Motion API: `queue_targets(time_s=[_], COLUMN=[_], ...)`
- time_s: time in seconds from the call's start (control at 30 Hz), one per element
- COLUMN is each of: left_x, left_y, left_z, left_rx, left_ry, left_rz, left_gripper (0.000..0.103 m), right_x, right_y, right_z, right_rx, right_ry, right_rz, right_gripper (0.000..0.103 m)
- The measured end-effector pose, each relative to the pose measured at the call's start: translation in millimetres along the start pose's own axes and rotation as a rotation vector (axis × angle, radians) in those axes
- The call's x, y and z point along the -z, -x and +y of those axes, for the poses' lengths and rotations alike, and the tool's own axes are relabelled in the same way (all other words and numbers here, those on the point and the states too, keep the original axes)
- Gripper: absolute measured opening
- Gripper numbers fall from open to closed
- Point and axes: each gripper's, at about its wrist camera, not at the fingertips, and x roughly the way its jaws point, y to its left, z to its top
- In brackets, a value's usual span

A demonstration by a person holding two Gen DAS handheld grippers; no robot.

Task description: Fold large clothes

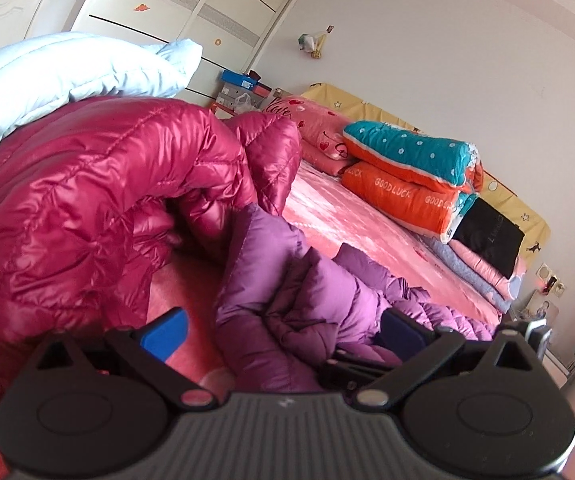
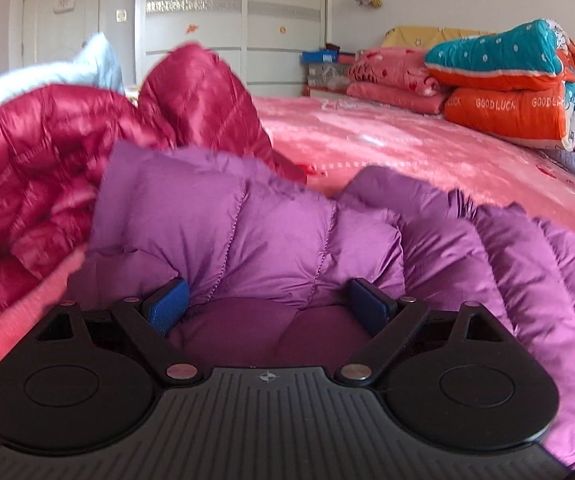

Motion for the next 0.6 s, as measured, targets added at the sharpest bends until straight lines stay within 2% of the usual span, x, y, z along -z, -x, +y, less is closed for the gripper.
queue_targets(time_s=[0.17, 0.3, 0.47, 0.6], left_x=[2, 4, 8, 12], left_y=[-4, -2, 11, 20], left_z=[-1, 2, 5, 6], left_rx=[-0.004, -0.004, 0.007, 0.018], left_ry=[-0.020, -0.035, -0.057, -0.072], left_rz=[0.016, 0.035, 0.049, 0.085], left_gripper=[0.102, 0.102, 0.102, 0.102], right_x=[7, 5, 6, 26], right_y=[-6, 4, 61, 102], right_z=[4, 2, -12, -47], right_rx=[0.029, 0.037, 0.124, 0.205], right_ry=[0.028, 0.017, -0.044, -0.155], right_rz=[0.002, 0.010, -0.039, 0.035], right_gripper=[0.103, 0.103, 0.103, 0.103])
